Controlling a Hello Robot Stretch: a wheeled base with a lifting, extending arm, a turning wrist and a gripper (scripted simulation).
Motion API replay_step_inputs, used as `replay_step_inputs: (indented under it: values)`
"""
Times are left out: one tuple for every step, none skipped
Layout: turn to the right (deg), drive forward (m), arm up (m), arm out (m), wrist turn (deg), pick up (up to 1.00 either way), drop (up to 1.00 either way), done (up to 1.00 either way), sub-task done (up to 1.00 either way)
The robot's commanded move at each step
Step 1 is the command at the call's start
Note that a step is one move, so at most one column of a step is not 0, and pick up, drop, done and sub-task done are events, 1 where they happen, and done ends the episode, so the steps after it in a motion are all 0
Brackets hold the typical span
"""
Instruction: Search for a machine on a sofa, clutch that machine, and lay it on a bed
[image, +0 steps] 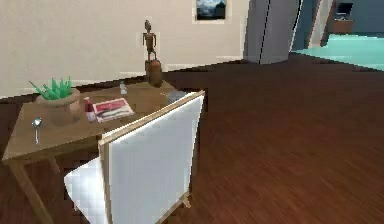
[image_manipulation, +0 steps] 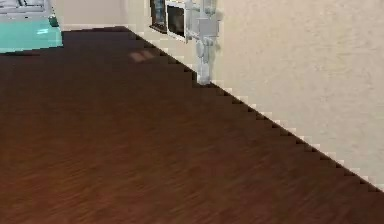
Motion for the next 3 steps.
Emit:
replay_step_inputs:
  values:
    - [45.0, 0.00, 0.00, 0.00, 0.0, 0.00, 0.00, 0.00, 0.00]
    - [9.0, 0.00, 0.00, 0.00, 0.0, 0.00, 0.00, 0.00, 0.00]
    - [0.0, 1.00, 0.00, 0.00, 0.0, 0.00, 0.00, 0.00, 0.00]
